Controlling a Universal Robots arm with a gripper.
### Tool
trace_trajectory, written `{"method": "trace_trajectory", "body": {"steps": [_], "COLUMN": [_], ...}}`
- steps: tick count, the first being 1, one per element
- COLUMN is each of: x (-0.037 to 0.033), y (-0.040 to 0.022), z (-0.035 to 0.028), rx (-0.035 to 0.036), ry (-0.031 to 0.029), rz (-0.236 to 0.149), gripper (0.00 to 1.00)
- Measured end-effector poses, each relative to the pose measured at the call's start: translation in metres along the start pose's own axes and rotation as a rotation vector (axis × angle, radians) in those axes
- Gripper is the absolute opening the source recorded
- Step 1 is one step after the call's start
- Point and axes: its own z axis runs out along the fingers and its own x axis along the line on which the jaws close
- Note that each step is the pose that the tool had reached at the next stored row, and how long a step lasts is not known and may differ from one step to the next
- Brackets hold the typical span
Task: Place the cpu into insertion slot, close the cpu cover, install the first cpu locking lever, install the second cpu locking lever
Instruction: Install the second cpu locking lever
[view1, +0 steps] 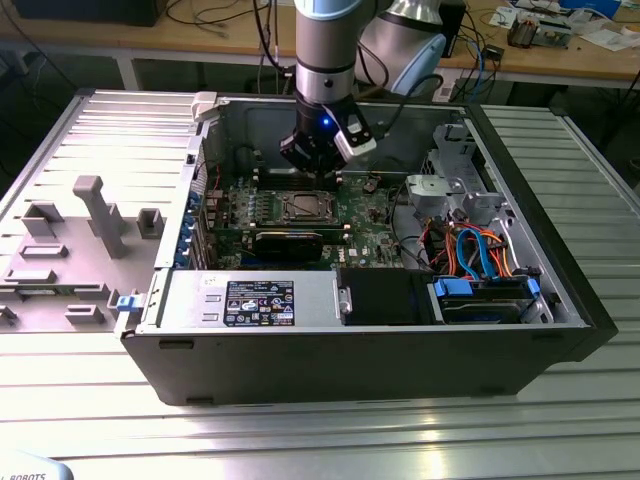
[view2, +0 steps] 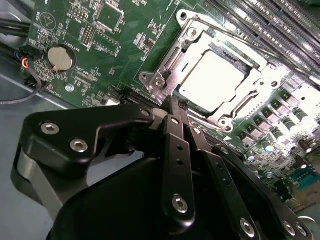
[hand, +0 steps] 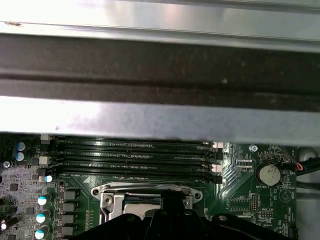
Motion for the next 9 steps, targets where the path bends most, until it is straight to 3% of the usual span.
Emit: {"method": "trace_trajectory", "body": {"steps": [9], "x": [0.0001], "y": [-0.0033], "z": [-0.0023], "rx": [0.0], "ry": [0.0], "rz": [0.0], "gripper": [0.11]}}
